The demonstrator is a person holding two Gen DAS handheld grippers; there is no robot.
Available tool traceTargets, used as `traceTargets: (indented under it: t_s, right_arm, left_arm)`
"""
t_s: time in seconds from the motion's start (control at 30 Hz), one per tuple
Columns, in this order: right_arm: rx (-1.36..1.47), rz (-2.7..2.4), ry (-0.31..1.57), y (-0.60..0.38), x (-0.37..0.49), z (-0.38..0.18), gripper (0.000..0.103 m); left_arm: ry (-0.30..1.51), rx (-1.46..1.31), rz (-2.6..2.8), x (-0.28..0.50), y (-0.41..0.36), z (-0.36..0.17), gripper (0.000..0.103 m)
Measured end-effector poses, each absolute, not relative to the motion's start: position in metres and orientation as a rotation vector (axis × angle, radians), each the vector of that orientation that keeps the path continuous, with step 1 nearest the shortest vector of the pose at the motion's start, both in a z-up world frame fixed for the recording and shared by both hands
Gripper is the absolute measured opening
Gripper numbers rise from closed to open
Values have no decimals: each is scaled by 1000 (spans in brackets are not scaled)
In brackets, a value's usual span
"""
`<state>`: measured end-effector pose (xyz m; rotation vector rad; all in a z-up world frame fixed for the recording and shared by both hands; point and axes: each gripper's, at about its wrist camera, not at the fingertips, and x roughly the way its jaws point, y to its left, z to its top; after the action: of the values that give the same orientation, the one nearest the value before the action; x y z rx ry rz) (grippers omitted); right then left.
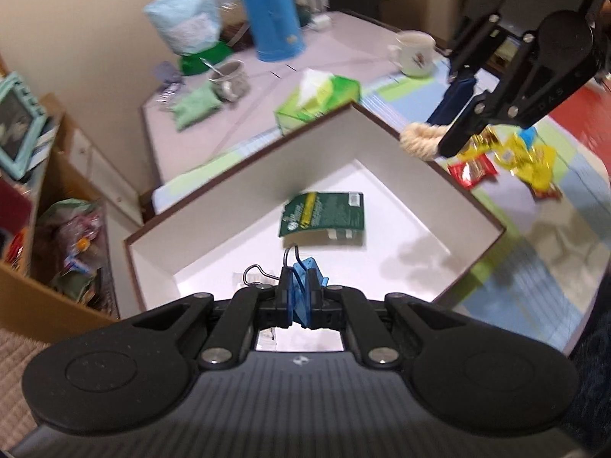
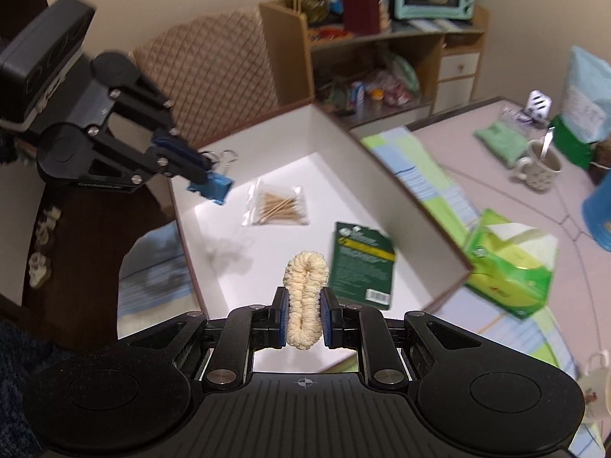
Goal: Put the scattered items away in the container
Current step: 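Carry the binder clip and ring snack over the box with both tools, then open both tools to drop the binder clip and ring snack into the box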
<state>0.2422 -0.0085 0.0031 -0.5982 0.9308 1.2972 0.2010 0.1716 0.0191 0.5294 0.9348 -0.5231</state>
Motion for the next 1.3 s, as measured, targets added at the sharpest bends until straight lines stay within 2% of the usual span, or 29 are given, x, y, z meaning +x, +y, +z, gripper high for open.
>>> traceTargets:
  t_s: [0.57, 1.3]
  right_arm:
    - [-724, 1280, 1053, 48, 251, -52, 16]
    - [-730, 1255, 1159, 62, 262, -91, 16]
  left_arm:
    - [1019, 683, -688, 247, 181, -41, 3]
    - [1043, 694, -777, 274, 169, -75, 4]
